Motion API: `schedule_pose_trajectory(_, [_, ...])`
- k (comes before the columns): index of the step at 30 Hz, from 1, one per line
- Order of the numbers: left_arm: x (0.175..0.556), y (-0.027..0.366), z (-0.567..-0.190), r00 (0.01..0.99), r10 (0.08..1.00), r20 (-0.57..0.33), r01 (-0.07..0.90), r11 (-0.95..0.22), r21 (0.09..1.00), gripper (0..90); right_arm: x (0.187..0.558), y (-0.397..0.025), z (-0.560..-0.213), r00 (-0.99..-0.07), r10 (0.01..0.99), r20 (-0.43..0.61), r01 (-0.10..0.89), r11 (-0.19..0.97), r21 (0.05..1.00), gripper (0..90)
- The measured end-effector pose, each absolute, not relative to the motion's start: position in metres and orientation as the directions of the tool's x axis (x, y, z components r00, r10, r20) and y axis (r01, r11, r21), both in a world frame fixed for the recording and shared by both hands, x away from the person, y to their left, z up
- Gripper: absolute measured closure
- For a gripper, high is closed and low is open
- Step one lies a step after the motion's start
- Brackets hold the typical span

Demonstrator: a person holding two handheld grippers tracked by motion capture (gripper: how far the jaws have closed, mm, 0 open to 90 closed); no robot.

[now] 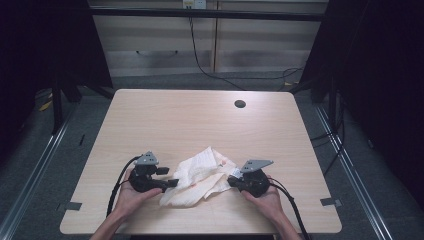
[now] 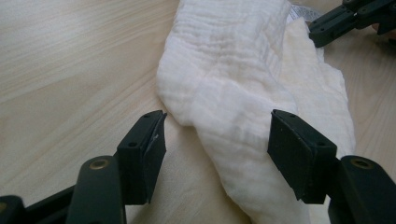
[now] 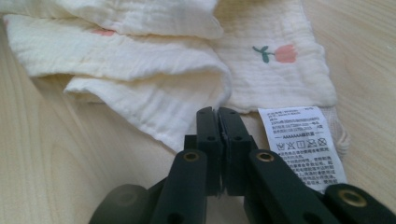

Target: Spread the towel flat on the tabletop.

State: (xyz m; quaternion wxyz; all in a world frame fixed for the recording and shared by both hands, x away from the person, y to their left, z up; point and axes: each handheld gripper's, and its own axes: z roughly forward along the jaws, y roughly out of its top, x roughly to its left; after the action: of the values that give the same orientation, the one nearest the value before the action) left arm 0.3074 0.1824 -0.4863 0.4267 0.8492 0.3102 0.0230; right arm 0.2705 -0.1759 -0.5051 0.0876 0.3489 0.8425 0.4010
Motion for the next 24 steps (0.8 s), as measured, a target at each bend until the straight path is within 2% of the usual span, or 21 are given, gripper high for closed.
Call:
schedule_pose_trajectory(7, [0.308,0.186,-0.484,0.801,0.548,-0.241,0.509,-0.413,0.755,36.6,0.268,-0.181,-0.484,-0.745,0.644,0.176,0.491,0.351,0.797,90.0])
schedule_pose_trajectory(16, [0.306,0.188,-0.476,0.804,0.539,-0.251,0.496,-0.374,0.784,36.7,0.270,-0.186,-0.439,-0.758,0.632,0.160,0.420,0.286,0.861,90.0])
schedule_pose_trajectory(24, [0.306,0.189,-0.474,0.808,0.530,-0.258,0.491,-0.364,0.791,36.7,0.286,-0.178,-0.392,-0.776,0.622,0.108,0.342,0.271,0.900,90.0])
